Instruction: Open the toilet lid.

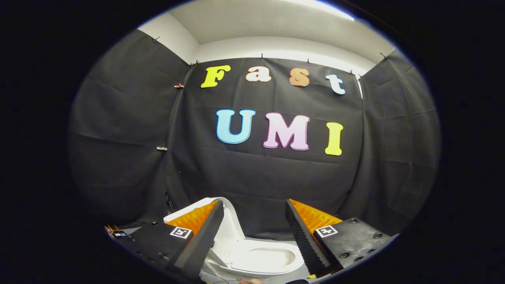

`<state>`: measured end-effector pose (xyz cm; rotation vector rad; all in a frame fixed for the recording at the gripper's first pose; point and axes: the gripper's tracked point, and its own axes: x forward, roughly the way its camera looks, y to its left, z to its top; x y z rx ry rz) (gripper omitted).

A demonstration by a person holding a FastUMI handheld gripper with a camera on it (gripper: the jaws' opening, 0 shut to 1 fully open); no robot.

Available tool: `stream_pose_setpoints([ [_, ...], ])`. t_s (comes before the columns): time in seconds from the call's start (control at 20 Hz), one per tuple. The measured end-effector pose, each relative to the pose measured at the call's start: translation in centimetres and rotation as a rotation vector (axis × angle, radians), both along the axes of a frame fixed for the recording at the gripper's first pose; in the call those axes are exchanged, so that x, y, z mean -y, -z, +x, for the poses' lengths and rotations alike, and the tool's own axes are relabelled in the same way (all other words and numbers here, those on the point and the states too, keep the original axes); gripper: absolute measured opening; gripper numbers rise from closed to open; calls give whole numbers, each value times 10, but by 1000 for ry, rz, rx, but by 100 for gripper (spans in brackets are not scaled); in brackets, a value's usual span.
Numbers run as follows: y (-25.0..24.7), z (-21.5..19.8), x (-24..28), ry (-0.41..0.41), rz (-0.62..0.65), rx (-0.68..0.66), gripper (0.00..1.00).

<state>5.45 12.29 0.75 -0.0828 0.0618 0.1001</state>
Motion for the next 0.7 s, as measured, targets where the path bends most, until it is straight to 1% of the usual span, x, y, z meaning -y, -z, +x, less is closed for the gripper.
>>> stream_pose_setpoints([
  [0.15, -19, -11, 24, 37, 35, 32, 97],
  [0.35, -34, -25, 53, 89, 23, 76, 97],
  [0.55, -37, -33, 71, 111, 21, 83, 97],
  [0.7, -37, -35, 73, 109, 21, 89, 97],
])
